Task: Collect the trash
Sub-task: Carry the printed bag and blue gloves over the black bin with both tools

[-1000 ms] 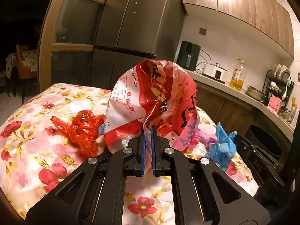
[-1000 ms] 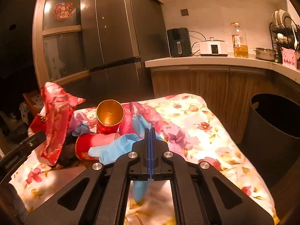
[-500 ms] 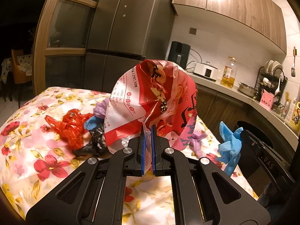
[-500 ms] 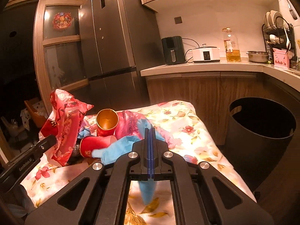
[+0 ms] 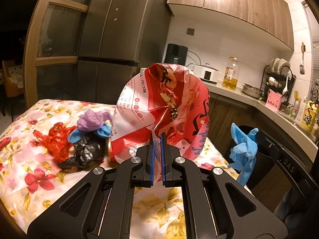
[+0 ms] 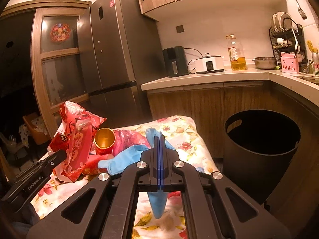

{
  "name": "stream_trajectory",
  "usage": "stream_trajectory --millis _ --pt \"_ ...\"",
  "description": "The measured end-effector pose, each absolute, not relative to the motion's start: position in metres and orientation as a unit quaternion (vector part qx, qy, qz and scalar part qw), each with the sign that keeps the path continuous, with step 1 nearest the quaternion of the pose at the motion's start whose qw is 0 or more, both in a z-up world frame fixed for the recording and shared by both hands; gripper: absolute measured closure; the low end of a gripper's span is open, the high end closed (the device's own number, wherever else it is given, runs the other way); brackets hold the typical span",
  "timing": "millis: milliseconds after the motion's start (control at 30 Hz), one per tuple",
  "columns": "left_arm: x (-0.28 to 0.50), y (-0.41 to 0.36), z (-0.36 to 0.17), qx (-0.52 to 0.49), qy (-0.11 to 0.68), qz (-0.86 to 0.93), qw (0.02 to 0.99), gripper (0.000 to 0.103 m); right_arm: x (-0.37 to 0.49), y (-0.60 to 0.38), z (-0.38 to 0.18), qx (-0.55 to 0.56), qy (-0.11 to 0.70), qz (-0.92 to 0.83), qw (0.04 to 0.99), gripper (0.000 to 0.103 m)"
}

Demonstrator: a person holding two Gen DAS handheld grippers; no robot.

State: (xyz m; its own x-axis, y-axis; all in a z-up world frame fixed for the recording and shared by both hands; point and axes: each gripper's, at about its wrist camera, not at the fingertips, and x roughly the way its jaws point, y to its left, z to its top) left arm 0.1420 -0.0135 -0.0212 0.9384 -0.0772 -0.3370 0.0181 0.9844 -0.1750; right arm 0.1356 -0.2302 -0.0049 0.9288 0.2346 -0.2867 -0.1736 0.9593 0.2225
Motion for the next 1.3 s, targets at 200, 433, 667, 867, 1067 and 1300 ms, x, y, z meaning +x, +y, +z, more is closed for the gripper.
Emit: stream_trajectory --millis 200,433,667,867,1067,1300 --pt "0.154 -0.035 -0.017 -0.071 0.171 -0.047 0.982 0.099 0.139 -0.245 0.002 0.101 0.148 0.092 0.98 0.102" --pt "0.173 -0.066 -0.011 -0.06 0.167 -0.081 0.981 0.099 0.147 -0.273 0.013 0.105 0.13 0.063 0.984 0.102" --pt "0.2 -0.116 0.001 -0.046 0.154 -0.129 0.978 0.099 0.156 -0.312 0.027 0.105 0.103 0.017 0.989 0.102" --pt "0.22 -0.168 0.007 -0.033 0.148 -0.172 0.973 0.099 0.168 -0.354 0.032 0.119 0.092 -0.026 0.988 0.102" --pt "0.242 -0.213 0.006 -0.023 0.152 -0.207 0.966 0.099 0.176 -0.386 0.031 0.134 0.088 -0.055 0.986 0.102" --pt "0.263 -0.246 -0.003 -0.025 0.168 -0.23 0.958 0.099 0.189 -0.407 0.028 0.139 0.091 -0.072 0.984 0.102"
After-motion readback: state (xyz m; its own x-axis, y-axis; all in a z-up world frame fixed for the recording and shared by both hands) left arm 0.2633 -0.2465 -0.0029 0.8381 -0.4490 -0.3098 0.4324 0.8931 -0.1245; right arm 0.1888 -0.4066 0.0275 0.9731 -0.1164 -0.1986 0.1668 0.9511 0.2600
